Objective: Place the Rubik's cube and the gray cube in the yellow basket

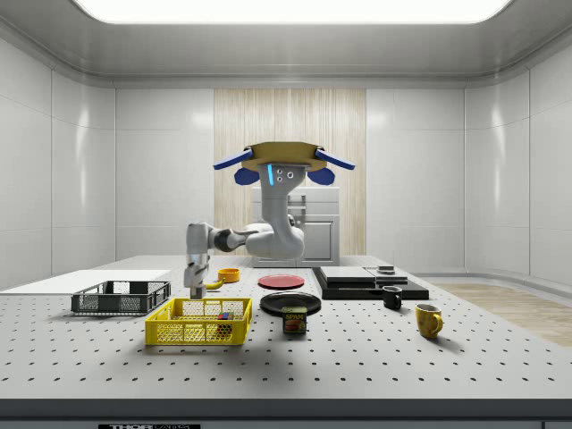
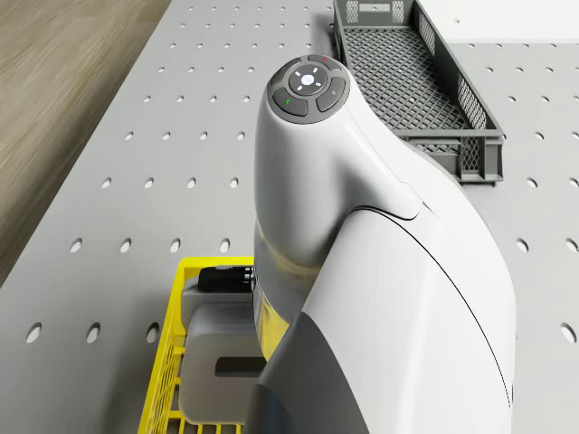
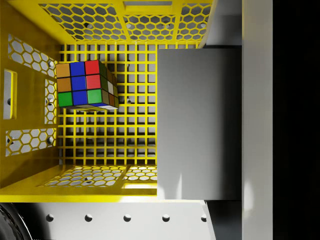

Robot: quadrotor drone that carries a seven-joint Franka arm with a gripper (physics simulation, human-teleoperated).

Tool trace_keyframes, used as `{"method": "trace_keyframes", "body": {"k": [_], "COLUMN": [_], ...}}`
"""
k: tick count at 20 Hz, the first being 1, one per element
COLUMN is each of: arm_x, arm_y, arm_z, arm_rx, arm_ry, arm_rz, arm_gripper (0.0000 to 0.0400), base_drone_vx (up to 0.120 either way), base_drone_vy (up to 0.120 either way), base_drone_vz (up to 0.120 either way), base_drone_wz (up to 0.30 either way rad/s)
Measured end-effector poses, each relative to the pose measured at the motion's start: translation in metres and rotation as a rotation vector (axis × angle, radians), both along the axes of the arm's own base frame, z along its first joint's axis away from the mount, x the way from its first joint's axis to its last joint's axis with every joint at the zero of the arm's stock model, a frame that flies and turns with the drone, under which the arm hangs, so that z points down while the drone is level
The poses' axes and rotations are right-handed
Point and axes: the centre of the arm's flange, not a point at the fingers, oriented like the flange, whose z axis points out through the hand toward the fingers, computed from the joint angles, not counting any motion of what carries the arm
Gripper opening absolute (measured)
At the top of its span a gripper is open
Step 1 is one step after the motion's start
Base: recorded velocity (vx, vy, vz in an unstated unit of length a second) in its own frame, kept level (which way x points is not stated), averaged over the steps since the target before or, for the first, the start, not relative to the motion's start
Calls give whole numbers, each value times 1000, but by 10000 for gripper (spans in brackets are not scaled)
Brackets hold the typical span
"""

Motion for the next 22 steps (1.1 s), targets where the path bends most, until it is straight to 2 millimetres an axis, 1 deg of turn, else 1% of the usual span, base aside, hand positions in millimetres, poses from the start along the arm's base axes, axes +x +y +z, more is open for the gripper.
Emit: {"method": "trace_keyframes", "body": {"k": [4, 5, 6, 8, 9, 13, 17, 22], "arm_x": [0, 0, 0, 0, 0, 0, 0, 0], "arm_y": [0, 0, 0, 0, 0, 0, 0, 0], "arm_z": [0, 0, 0, 0, 0, 0, 0, 0], "arm_rx": [0, 0, 0, 0, 0, 0, 0, 0], "arm_ry": [0, 0, 0, 0, 0, 0, 0, 0], "arm_rz": [0, 0, 0, 0, 0, 0, 0, 0], "arm_gripper": [250, 250, 250, 250, 250, 250, 250, 250], "base_drone_vx": [0, 0, 0, 0, 0, 0, 0, 0], "base_drone_vy": [120, 40, 0, -120, -40, 0, 80, 0], "base_drone_vz": [-120, -120, -120, -120, -80, 0, 0, 0], "base_drone_wz": [0, 0, 0, 0, 0, 0, 0, 0]}}
